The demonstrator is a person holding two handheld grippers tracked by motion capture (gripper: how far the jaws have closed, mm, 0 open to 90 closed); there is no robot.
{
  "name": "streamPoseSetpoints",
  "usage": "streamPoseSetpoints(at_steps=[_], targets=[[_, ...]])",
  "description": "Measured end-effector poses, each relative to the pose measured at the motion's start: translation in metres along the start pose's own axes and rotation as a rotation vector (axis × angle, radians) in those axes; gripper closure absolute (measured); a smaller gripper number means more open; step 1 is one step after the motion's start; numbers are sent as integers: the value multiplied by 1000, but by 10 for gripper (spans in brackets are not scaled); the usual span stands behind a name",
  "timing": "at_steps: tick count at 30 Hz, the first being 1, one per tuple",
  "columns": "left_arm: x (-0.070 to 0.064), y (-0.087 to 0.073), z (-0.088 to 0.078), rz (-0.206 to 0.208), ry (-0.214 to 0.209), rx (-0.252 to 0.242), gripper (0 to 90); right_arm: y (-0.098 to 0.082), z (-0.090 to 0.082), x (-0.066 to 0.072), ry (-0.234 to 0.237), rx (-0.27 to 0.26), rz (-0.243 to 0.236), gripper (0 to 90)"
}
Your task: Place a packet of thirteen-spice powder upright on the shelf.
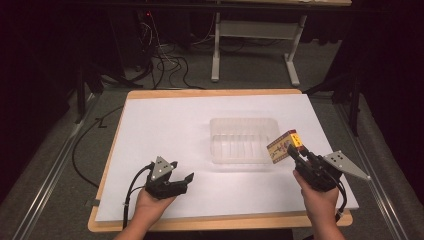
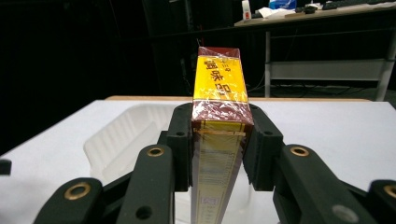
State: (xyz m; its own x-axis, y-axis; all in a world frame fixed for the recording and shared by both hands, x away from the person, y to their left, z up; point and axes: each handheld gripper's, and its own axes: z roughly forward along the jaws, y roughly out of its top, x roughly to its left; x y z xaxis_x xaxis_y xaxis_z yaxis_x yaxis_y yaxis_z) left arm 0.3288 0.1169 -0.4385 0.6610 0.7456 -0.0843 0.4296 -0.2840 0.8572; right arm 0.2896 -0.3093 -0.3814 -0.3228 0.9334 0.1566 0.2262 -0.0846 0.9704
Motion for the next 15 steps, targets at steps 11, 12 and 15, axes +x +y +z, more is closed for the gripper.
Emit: streamPoseSetpoints(at_steps=[11, 12, 15], targets=[[12, 4, -11, -13, 42, -51, 275, 9, 31, 0, -56, -17, 1, 686], [14, 4, -13, -20, 45, -53, 275, 9, 34, -1, -62, -16, 5, 686], [18, 4, -16, -33, 53, -60, 276, 9, 43, -3, -84, -5, 3, 686]])
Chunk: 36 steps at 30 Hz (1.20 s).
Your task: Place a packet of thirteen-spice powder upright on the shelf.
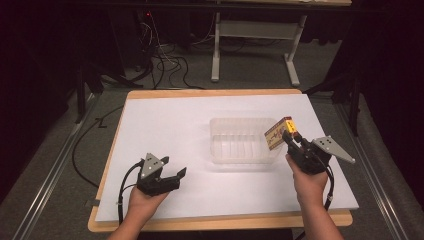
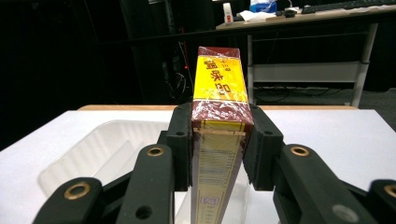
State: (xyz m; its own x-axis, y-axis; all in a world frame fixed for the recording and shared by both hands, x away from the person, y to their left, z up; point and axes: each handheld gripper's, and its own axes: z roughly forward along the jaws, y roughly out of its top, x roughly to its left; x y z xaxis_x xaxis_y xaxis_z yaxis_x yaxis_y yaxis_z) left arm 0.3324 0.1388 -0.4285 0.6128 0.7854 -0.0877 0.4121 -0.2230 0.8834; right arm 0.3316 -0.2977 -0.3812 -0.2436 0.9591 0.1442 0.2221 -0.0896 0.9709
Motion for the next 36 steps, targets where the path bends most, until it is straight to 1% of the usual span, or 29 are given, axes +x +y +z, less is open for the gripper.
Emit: streamPoseSetpoints(at_steps=[1, 3, 4, 5, 7, 9, 12, 14, 15, 19, 24, 28, 32, 36], targets=[[1, 0, -1, -6, -1, 1, 274, 0, 3, 0, -3, -1, -3, 685], [2, 0, -1, -22, -3, 7, 271, 0, 6, 1, -23, 0, -10, 686], [2, -1, 0, -23, -6, 13, 269, 0, 7, 1, -29, -2, -13, 686], [1, -1, 0, -18, -9, 15, 270, 1, 8, 2, -31, -3, -10, 686], [-2, -1, 1, 2, -12, 22, 270, 1, 10, 2, -48, -4, -19, 685], [-4, -2, 2, 16, -19, 27, 269, 1, 13, 1, -54, 2, -23, 685], [-6, -2, 3, 27, -31, 35, 268, 0, 16, 0, -75, 8, -27, 685], [-7, -2, 3, 37, -26, 40, 268, -1, 19, -1, -89, 18, -25, 685], [-8, -2, 4, 34, -34, 43, 267, -1, 21, -1, -91, 21, -28, 686], [-8, -2, 4, 28, -37, 46, 269, -3, 24, -4, -95, 23, -12, 686], [-8, -2, 4, 27, -40, 49, 270, -4, 29, -4, -103, 27, -26, 686], [-8, -2, 4, 28, -43, 51, 271, -4, 32, -5, -107, 32, -20, 686], [-8, -2, 3, 28, -44, 52, 271, -3, 36, -4, -122, 41, -44, 686], [-10, -2, 3, 26, -45, 43, 271, -4, 42, 2, -149, 60, -67, 686]])
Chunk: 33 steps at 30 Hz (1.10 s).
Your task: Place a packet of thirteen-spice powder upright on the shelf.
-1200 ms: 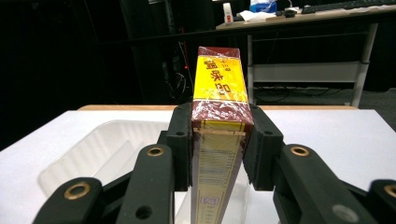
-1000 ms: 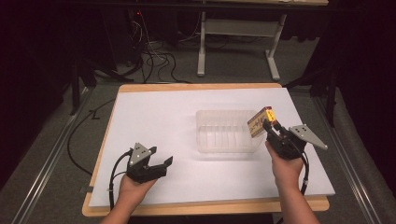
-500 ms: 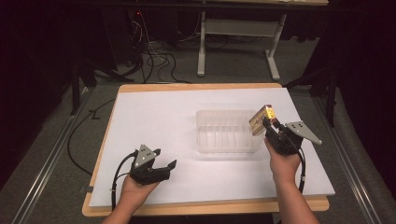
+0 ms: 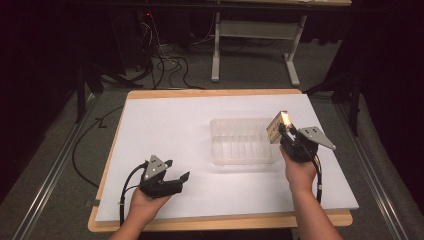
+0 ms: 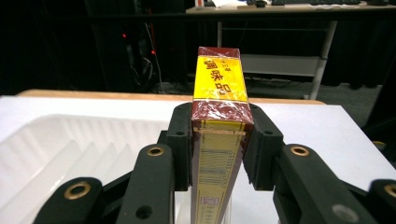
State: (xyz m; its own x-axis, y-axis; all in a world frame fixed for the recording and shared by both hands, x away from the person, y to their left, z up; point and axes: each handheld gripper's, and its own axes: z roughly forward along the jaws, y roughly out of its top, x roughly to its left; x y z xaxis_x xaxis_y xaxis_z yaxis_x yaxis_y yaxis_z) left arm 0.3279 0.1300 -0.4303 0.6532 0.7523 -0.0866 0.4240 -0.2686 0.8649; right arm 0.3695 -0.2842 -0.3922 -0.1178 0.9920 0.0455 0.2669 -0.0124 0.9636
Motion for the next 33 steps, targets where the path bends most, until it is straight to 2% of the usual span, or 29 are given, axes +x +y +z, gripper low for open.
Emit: streamPoseSetpoints(at_steps=[6, 13, 20, 26, 29, 33], targets=[[-1, 0, -2, 9, -3, -12, 271, -2, 5, 5, -15, 29, -19, 686], [0, 0, -6, 6, -4, -36, 275, -6, 9, 6, -24, 40, 2, 685], [-2, -1, -3, 10, -8, -22, 277, -9, 14, 6, -30, 60, 12, 685], [-3, -2, -2, 23, -7, -17, 279, -16, 26, 7, -36, 140, 11, 682], [-4, -2, -2, 21, -9, -18, 279, -20, 30, 4, -22, 173, 15, 676], [-4, -2, -2, 23, -12, -16, 291, -21, 31, 2, -8, 165, 4, 666]])
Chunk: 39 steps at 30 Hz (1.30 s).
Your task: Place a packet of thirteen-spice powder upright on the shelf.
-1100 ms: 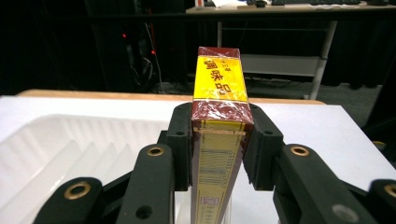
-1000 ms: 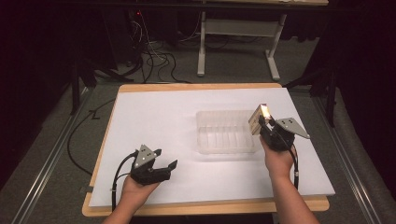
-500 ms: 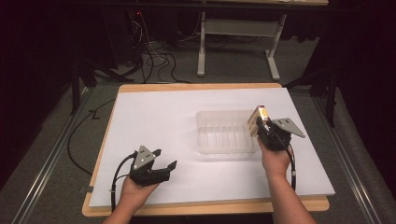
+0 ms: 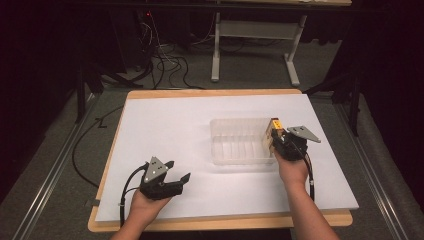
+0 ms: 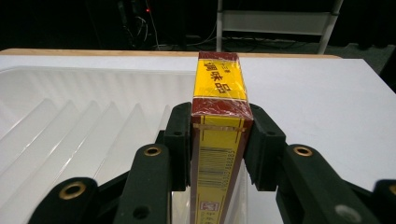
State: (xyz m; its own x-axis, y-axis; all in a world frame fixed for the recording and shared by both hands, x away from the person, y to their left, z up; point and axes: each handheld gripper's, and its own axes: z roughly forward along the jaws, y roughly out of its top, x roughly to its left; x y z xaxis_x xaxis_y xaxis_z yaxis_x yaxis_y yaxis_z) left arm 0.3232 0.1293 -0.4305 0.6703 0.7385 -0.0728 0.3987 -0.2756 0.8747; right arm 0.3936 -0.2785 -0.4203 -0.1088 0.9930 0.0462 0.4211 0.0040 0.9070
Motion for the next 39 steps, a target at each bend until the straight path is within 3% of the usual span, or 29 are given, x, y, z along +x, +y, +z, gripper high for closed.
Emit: streamPoseSetpoints(at_steps=[16, 23, 30, 36, 39], targets=[[4, -1, -1, -7, 8, -4, 290, 2, 1, -2, 32, 5, -3, 563], [5, -2, -3, -12, 5, -5, 287, 3, 1, 0, 72, 23, 11, 438], [5, -2, -3, 2, 7, -2, 287, 3, 0, -1, 76, 33, 8, 278], [5, -3, -3, 6, 11, -2, 287, 6, -9, -3, 108, 19, -12, 186], [5, -3, -2, 11, 11, -1, 286, 11, -20, -4, 138, -14, -19, 176]])
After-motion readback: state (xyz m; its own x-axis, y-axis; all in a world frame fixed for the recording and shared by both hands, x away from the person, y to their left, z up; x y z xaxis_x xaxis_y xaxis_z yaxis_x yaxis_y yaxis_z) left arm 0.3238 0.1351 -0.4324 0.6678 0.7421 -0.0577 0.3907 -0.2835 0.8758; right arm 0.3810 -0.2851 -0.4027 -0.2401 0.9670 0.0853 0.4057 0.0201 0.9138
